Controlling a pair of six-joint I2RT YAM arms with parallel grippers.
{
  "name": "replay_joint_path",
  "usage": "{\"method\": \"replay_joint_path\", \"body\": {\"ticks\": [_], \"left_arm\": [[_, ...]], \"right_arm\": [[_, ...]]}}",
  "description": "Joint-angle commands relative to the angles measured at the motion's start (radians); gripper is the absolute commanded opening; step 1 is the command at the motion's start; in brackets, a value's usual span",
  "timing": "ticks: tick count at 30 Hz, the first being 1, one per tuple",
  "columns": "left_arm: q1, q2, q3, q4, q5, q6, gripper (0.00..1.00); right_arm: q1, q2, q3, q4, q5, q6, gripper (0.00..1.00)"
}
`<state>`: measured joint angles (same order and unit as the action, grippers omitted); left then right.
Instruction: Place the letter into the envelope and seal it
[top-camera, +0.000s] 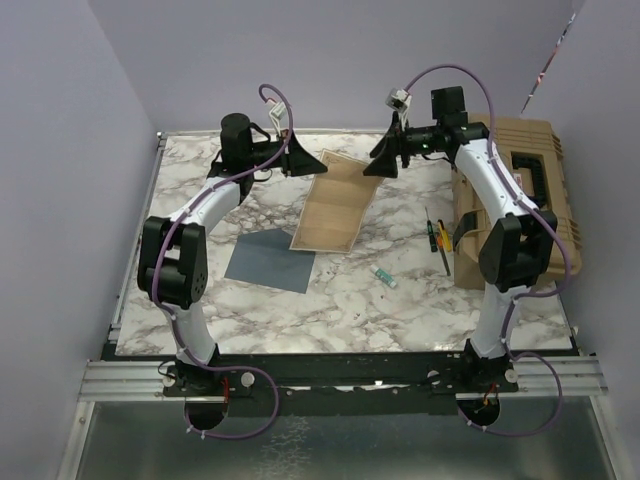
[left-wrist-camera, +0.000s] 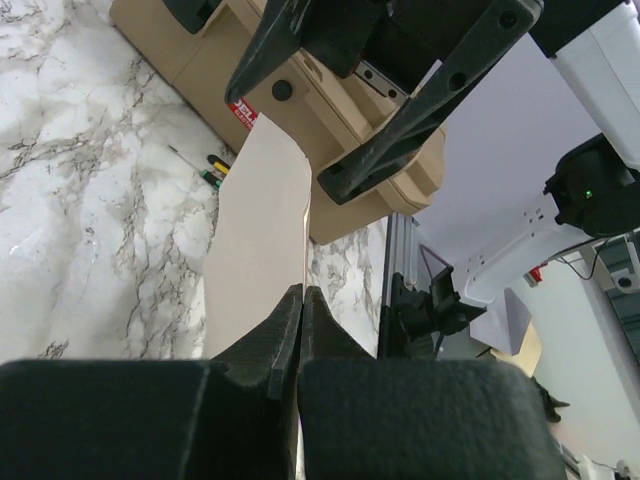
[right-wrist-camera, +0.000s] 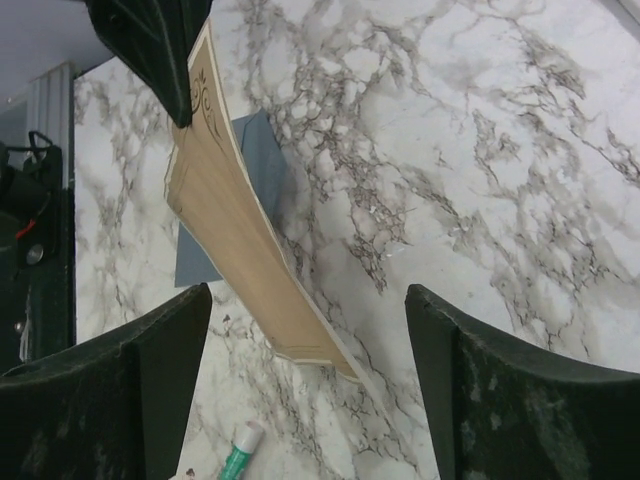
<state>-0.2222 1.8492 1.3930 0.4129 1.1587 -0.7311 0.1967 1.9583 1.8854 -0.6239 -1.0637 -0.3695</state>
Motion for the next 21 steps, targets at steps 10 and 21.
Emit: {"method": "replay_joint_path", "body": {"ticks": [10,21], "left_arm": [[-0.006,-0.083,-0.01,0.004,0.059,0.022,0.0],[0.071,-0.103,-0.058,0.004,-0.067,0.029,0.78]], "right_arm": [[0.05,0.093,0.07,-0.18,-0.177,-0.091,0.27],[0.05,-0.044,0.032,-0.165,-0.032,-0.076,0.0]]}}
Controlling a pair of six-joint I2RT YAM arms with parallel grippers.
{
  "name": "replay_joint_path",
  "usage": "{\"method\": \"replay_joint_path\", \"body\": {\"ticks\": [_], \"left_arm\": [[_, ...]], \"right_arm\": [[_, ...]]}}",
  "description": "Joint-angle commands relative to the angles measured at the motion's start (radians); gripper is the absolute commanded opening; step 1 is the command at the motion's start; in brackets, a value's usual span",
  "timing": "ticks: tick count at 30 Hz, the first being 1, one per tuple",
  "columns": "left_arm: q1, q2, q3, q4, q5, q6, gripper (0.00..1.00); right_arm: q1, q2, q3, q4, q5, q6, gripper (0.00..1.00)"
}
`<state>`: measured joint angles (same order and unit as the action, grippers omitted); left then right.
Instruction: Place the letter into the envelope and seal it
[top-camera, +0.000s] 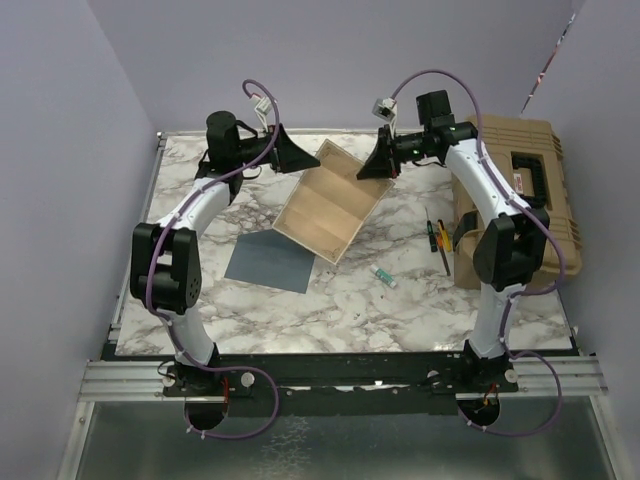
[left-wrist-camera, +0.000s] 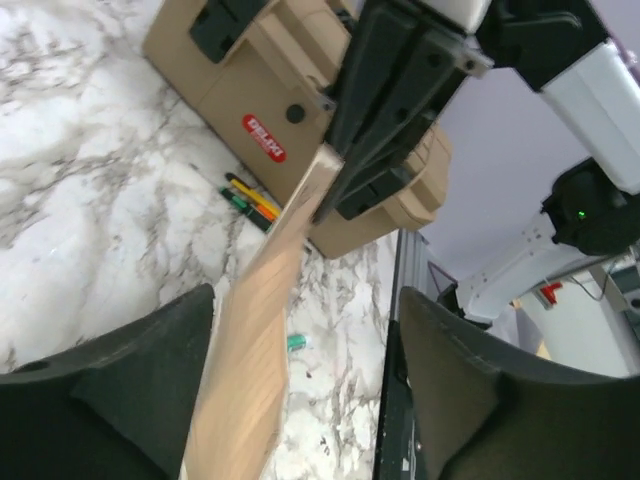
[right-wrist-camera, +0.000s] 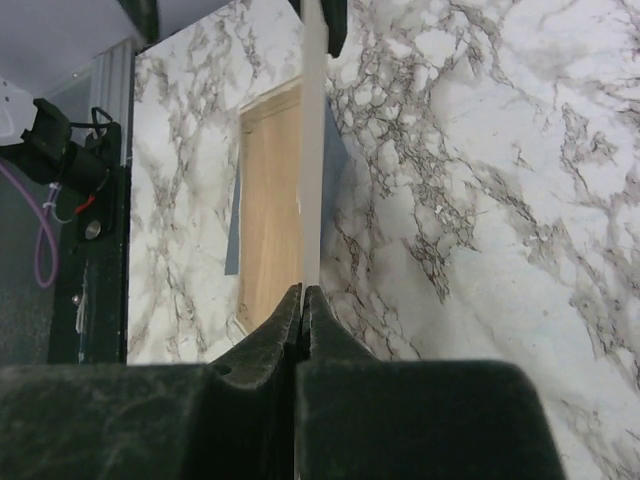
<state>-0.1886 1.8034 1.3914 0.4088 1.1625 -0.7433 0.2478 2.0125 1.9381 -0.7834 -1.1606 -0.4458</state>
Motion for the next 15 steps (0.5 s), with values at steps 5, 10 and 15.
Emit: {"method": "replay_joint_path", "body": {"ticks": [5,10,15], "left_arm": [[0.033,-0.07,-0.132,0.001,-0.121,0.079,0.83],[0.026,-0.052,-0.154,-0.001,-0.148,0.094,0.82],[0.013,-0.033,-0.121,-0.001,-0.134,0.101,0.62]], "right_arm": [[-0.001,-0.171,-0.028,-0.018,0.106,0.016,0.0],[-0.001,-0.201,0.021,-0.05,0.078,0.023,0.0],[-0.001,-0.216,0.026,-0.056,0.083,0.032,0.0]]}}
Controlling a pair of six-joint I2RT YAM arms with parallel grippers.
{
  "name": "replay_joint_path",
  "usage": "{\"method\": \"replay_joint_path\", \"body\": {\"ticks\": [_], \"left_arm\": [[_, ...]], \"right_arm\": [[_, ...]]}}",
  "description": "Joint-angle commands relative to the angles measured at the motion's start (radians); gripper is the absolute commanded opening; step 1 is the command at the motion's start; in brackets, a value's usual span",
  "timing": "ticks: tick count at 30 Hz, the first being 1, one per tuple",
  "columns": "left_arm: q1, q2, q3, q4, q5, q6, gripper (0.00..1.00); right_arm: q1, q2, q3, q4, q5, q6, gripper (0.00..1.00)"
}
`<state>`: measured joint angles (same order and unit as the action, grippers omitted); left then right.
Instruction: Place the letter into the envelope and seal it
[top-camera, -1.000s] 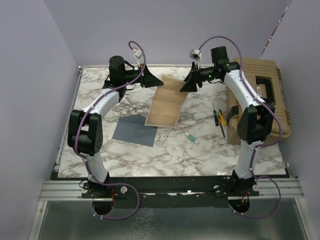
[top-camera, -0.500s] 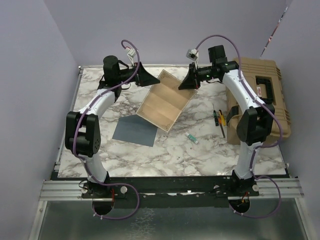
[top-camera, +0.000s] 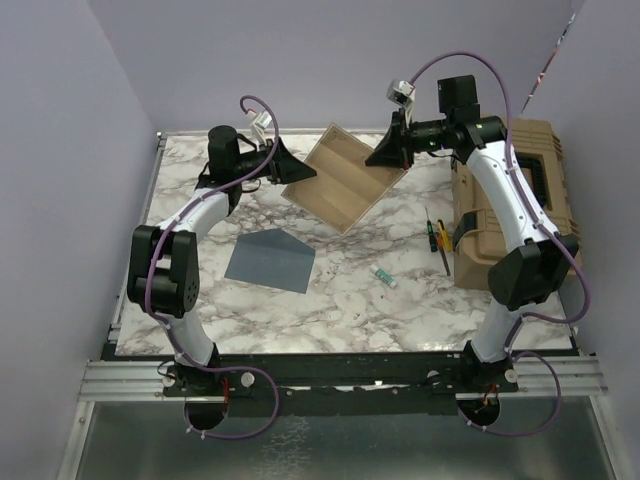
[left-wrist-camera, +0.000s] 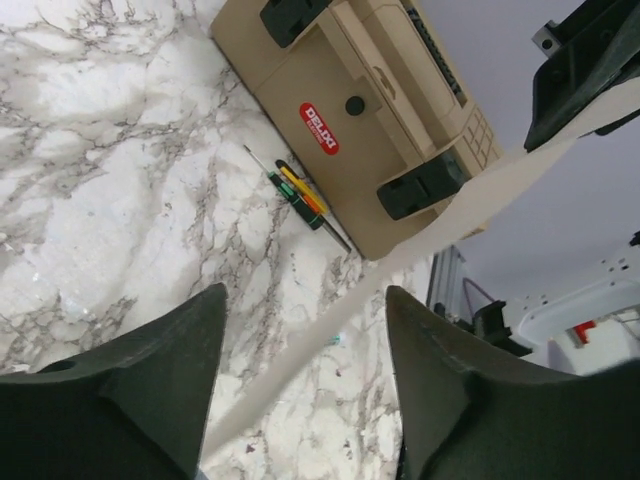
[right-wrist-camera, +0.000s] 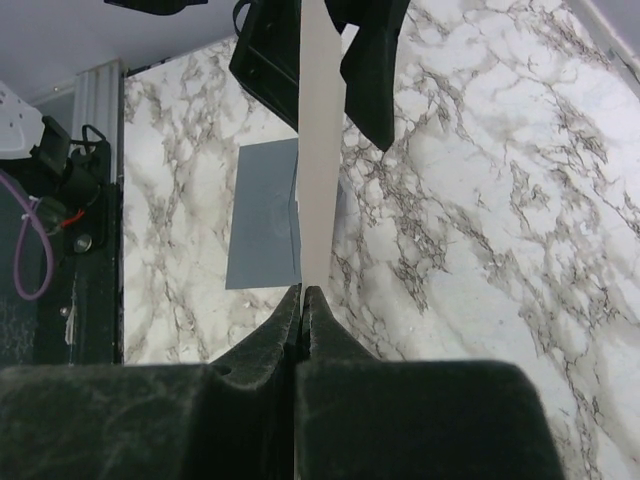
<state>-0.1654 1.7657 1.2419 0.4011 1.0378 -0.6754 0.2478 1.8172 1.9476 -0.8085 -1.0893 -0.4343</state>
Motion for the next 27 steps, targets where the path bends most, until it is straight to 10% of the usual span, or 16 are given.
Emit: {"method": "replay_joint_path", "body": {"ticks": [1,8,18,27], "left_arm": [[-0.013,0.007,0.031,0.007,0.01,0.033,0.53],[-0.016,-0.007,0.002,0.008,0.087,0.031,0.01],[-0.028,-0.012,0.032,0.007,-0.169,-0.15,0.0],[-0.068,0.01,0.067,0.076,-0.245,-0.326,0.0]], "right_arm": [[-0.001,-0.029,0.01,-0.025,0.016,0.026,0.0],[-0.001,-0.068,-0.024,0.041,0.078,0.08,0.0],[0.001,-0.106,-0.108,0.074,-0.081,0.165,0.02],[0.067,-0.078,-0.186,0.048,-0.12,0.195,0.46]]}}
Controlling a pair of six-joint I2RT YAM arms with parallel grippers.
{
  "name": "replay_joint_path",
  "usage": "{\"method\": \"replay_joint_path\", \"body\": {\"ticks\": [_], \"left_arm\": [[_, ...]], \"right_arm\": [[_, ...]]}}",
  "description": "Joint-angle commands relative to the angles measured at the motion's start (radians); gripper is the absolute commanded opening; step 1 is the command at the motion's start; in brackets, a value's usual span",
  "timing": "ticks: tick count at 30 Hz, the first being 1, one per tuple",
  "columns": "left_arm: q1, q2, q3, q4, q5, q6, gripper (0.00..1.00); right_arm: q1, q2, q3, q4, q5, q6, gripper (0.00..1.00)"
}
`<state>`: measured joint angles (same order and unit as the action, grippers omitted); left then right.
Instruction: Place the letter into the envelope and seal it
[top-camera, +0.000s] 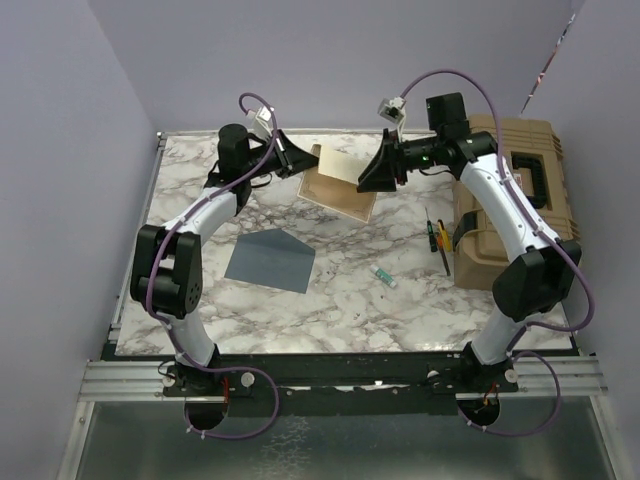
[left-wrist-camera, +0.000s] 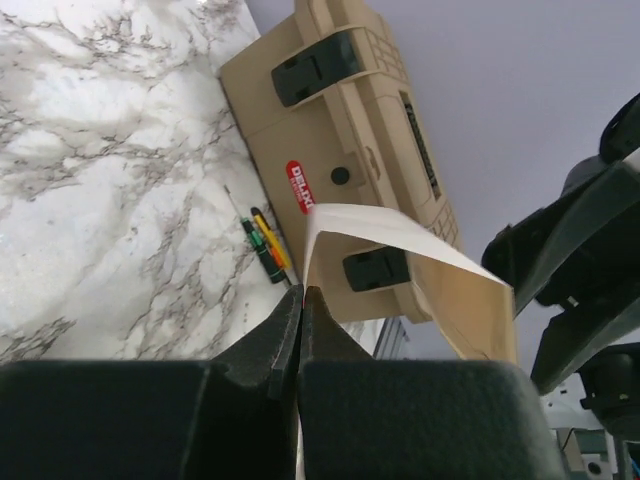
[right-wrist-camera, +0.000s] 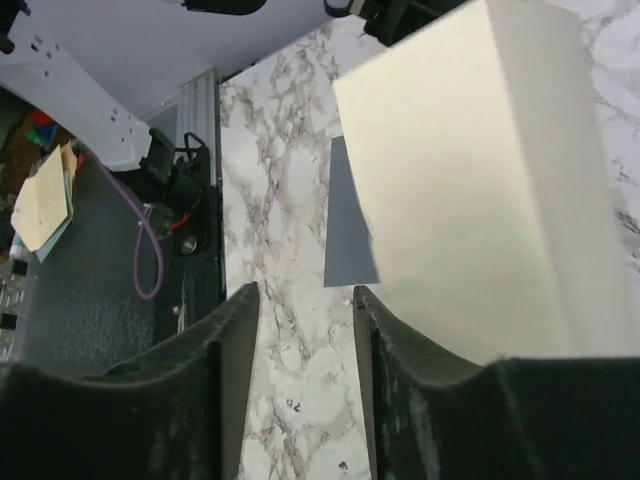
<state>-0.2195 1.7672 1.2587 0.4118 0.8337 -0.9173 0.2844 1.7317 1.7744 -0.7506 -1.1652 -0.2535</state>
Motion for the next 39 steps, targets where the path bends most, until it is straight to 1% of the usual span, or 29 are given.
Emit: {"method": "replay_joint_path", "body": {"ticks": [1,3,5,7,12,15,16,20,21,23,27,31,34,36,38,39], "left_arm": [[-0.012,0.014,0.056,0.067,-0.03,-0.075,0.0],[-0.012,0.022,0.073,0.072,0.024,-0.054,0.0],[-0.012,0.021,0.079,0.088,0.08,-0.025,0.0],[-0.012,0.006,0.073,0.09,0.103,0.017,0.0],[-0.012,-0.04,0.049,0.09,0.138,0.116,0.0],[-0.013,-0.068,0.037,0.09,0.162,0.166,0.0],[-0.012,-0.073,0.039,0.09,0.177,0.17,0.0],[-0.019,-0.092,0.044,0.091,0.247,0.175,0.0],[-0.022,-0.1,0.044,0.09,0.264,0.175,0.0],[-0.034,-0.114,0.039,0.09,0.302,0.175,0.0],[-0.065,-0.145,0.026,0.091,0.396,0.186,0.0],[-0.08,-0.165,0.011,0.091,0.452,0.198,0.0],[-0.085,-0.174,0.008,0.092,0.468,0.2,0.0],[-0.089,-0.182,0.011,0.091,0.464,0.204,0.0],[-0.089,-0.187,0.017,0.091,0.455,0.203,0.0],[-0.089,-0.188,0.022,0.091,0.452,0.204,0.0]], "right_arm": [[0.031,0.01,-0.008,-0.02,-0.042,0.01,0.51],[0.031,0.007,0.007,-0.04,-0.027,-0.007,0.56],[0.029,-0.005,0.012,-0.015,0.011,0.009,0.58],[0.03,-0.019,0.012,0.023,0.041,0.042,0.59],[0.03,-0.084,-0.023,0.201,0.166,0.183,0.59],[0.029,-0.133,-0.07,0.322,0.253,0.248,0.62],[0.028,-0.139,-0.078,0.335,0.262,0.249,0.65],[0.028,-0.126,-0.1,0.322,0.285,0.195,0.8],[0.029,-0.119,-0.108,0.313,0.278,0.168,0.84],[0.03,-0.102,-0.106,0.265,0.205,0.098,0.86],[0.03,-0.056,-0.058,0.168,0.128,0.026,0.86],[0.03,-0.028,-0.012,0.027,0.034,-0.084,0.81],[0.03,-0.034,-0.034,-0.022,-0.011,-0.113,0.74],[0.03,-0.036,-0.053,-0.038,-0.053,-0.119,0.65],[0.029,-0.036,-0.068,-0.056,-0.096,-0.126,0.61],[0.03,-0.041,-0.079,-0.058,-0.116,-0.132,0.61]]}}
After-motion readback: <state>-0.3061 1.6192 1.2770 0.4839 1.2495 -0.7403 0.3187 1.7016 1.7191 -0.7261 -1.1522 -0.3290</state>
